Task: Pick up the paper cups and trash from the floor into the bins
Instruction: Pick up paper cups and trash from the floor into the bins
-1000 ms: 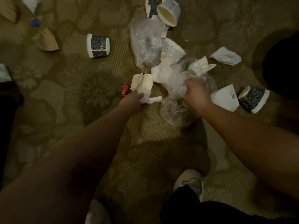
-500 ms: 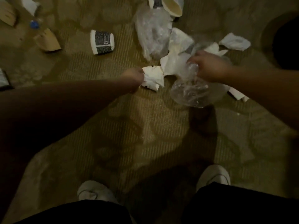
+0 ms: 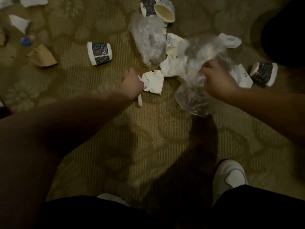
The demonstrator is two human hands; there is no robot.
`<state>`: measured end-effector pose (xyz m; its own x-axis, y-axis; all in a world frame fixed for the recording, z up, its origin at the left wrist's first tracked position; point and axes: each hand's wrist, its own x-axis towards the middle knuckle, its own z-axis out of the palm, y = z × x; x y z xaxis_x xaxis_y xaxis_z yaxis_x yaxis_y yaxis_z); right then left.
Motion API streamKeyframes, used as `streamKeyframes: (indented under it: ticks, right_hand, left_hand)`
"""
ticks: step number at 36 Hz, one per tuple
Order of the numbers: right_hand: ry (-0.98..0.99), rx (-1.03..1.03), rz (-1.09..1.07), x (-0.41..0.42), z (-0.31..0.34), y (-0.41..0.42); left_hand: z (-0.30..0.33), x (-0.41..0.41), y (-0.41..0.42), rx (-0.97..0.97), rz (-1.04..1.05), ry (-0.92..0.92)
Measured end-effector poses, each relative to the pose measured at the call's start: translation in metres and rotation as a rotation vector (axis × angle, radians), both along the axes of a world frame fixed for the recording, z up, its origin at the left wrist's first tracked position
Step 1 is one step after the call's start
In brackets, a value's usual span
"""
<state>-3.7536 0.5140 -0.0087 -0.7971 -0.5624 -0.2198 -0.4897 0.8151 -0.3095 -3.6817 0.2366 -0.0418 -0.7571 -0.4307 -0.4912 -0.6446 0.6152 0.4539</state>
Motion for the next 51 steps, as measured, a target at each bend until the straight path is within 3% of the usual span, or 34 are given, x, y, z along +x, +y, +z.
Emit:
streamKeyframes:
  ticks: [4,8,11,14,18,20,24,27,30,34,38,44,47,51]
  right_hand:
    - [-0.087,0.235,0.087,0.025,-0.018,0.015]
    - [-0.341,0.429,0.203,0.048,-0.033,0.025]
    - [-0.387,0.522,0.276,0.051,-0.039,0.027]
    - [-0.329,0.572,0.368,0.043,-0.030,0.026]
    - [-0.046,0.496,0.487,0.029,-0.012,0.023]
    - [0.026,0.341,0.427,0.022,-0.008,0.022]
    - [0.045,0.063,0.076,0.000,-0.002,0.011]
    - [-0.064,0.000,-0.168,-0.018,-0.005,0.004]
    - [-0.239,0.075,-0.243,-0.030,-0.011,0.004]
    - [-0.421,0.223,-0.102,-0.012,-0.020,0.007]
    - [-0.400,0.336,0.156,0.031,-0.029,0.016]
    - [-0.406,0.401,0.325,0.074,-0.040,0.022]
    - [-0.351,0.491,0.451,0.082,-0.046,0.021]
    - [-0.317,0.550,0.545,0.094,-0.049,0.023]
  left_hand:
    - [-0.014,0.012,-0.002,-0.022,-0.102,0.012]
    - [-0.030,0.025,-0.004,-0.003,-0.206,0.036]
    - [-0.042,0.038,-0.007,-0.035,-0.328,0.056]
    - [-0.051,0.046,-0.009,-0.134,-0.419,0.012]
    - [-0.053,0.048,-0.011,-0.231,-0.510,-0.029]
    - [-0.051,0.048,-0.012,-0.235,-0.522,-0.030]
    - [-0.051,0.051,-0.012,-0.303,-0.637,-0.017]
    - [-0.042,0.049,-0.010,-0.262,-0.669,-0.029]
    - [-0.036,0.050,-0.009,-0.265,-0.652,-0.035]
    - [-0.036,0.056,-0.010,-0.299,-0.640,-0.060]
    - [-0.038,0.064,-0.009,-0.281,-0.533,-0.115]
    - [-0.038,0.074,0.011,-0.126,-0.290,-0.185]
    - [-0.034,0.079,0.019,-0.122,-0.340,-0.174]
    - [-0.036,0.083,0.022,-0.246,-0.561,-0.197]
